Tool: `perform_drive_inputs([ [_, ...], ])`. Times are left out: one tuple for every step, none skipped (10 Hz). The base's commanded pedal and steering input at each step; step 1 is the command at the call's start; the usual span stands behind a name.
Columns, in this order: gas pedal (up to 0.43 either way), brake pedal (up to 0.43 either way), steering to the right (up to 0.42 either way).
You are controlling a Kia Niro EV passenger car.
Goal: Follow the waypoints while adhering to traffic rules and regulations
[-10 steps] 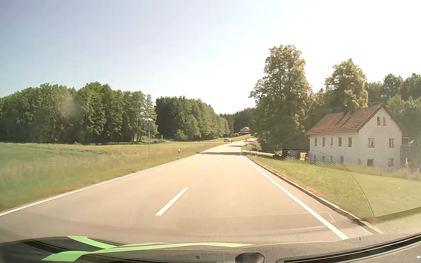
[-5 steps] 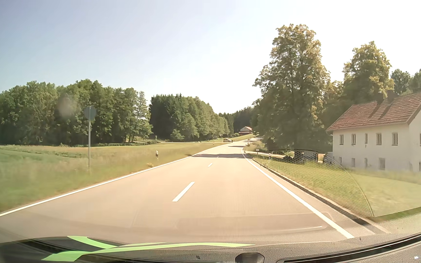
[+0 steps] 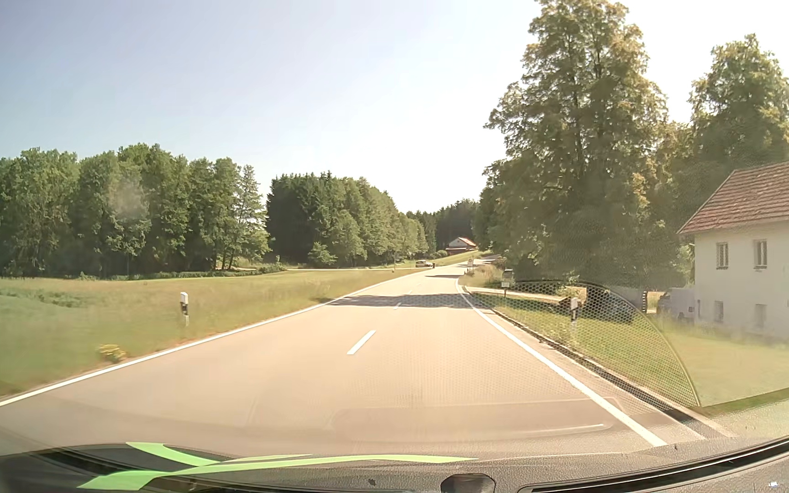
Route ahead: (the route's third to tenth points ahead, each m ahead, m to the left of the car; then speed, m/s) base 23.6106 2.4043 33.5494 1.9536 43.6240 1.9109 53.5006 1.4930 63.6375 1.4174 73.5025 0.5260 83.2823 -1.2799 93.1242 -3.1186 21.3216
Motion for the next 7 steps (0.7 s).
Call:
perform_drive_inputs([
  [0.228, 0.0, 0.003],
  [0.228, 0.0, 0.004],
  [0.22, 0.0, 0.004],
  [0.22, 0.0, 0.004],
  [0.22, 0.0, 0.004],
  [0.22, 0.0, 0.004],
  [0.22, 0.0, 0.004],
])
